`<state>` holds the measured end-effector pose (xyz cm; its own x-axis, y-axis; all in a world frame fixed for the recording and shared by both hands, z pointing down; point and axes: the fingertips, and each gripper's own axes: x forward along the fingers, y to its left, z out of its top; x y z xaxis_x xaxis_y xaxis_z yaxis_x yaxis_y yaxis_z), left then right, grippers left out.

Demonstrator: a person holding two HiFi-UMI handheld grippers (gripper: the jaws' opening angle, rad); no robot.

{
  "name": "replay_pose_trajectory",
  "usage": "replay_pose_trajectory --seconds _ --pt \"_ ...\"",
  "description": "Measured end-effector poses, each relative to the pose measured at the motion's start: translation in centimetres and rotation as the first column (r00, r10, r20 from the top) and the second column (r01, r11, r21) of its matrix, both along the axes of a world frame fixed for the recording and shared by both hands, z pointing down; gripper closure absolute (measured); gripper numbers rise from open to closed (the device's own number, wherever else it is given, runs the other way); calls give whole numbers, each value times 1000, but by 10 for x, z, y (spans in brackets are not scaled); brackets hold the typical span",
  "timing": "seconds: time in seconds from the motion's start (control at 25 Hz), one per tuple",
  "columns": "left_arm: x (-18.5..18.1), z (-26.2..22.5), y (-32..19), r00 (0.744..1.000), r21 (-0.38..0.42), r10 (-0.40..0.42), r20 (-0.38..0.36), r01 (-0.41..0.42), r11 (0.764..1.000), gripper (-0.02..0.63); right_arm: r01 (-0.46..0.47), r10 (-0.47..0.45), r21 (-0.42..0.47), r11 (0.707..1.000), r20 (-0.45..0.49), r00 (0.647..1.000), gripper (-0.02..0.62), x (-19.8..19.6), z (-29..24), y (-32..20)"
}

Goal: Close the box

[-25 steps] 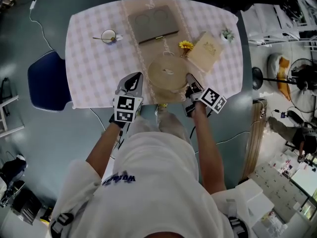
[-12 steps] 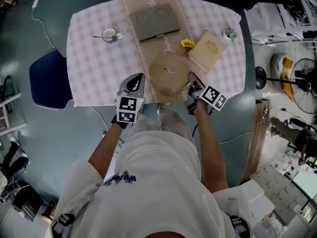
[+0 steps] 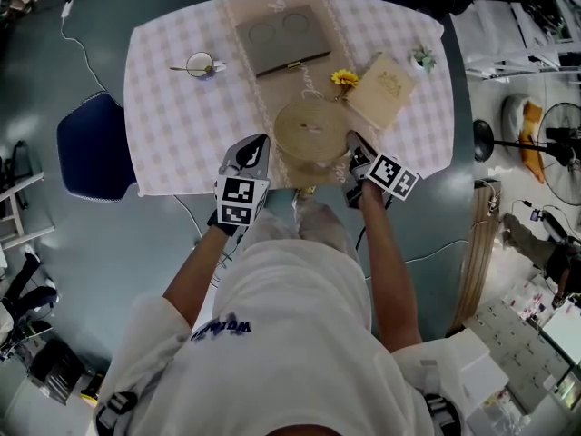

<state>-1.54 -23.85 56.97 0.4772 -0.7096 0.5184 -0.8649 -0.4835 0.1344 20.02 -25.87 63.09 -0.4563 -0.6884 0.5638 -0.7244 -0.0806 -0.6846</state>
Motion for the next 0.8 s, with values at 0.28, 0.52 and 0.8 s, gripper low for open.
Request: replay_pose_trajectory --seconds 0.28,0.52,0.8 --pt "8 1 -1 1000 -7 15 3 -15 1000 604 9 -9 -12 1000 -25 1000 534 4 8 1" --pt "15 0 -2 999 -11 33 3 -33 999 604 16 -17 -25 1000 -52 998 532 9 19 3" --pt "15 4 -2 999 -14 37 10 -37 999 604 24 -27 -34 999 -76 997 532 11 27 3"
